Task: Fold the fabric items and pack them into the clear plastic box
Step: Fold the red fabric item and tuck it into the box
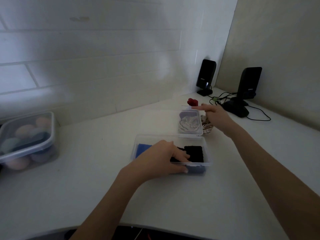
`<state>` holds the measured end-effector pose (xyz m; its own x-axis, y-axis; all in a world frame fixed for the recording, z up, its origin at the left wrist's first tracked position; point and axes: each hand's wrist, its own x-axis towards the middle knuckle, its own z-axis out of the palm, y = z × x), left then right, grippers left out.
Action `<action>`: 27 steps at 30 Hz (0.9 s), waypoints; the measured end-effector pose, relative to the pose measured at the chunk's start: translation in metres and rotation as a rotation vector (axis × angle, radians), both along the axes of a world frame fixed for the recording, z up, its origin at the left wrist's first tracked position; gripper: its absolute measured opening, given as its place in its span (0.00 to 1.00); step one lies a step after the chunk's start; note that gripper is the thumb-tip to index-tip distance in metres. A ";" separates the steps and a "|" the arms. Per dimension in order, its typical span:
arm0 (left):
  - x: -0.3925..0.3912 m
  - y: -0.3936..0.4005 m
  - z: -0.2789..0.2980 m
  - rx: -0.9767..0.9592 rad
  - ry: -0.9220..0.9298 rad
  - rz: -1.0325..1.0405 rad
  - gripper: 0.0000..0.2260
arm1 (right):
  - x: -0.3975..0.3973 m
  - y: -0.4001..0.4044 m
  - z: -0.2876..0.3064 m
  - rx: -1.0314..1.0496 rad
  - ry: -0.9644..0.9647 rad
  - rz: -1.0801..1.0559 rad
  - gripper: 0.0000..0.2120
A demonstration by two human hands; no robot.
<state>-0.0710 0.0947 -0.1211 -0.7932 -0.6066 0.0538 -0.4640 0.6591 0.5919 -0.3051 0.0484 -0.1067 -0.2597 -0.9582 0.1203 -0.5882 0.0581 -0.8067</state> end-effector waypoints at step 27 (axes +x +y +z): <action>0.004 -0.020 0.029 -0.064 0.757 0.659 0.15 | 0.071 0.051 0.041 -0.150 -0.823 0.509 0.04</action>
<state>-0.0673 0.0750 -0.0918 -0.0437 -0.8907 0.4525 -0.2638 0.4471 0.8547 -0.2344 0.0998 -0.0656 0.1230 -0.9686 0.2160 0.2356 -0.1829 -0.9545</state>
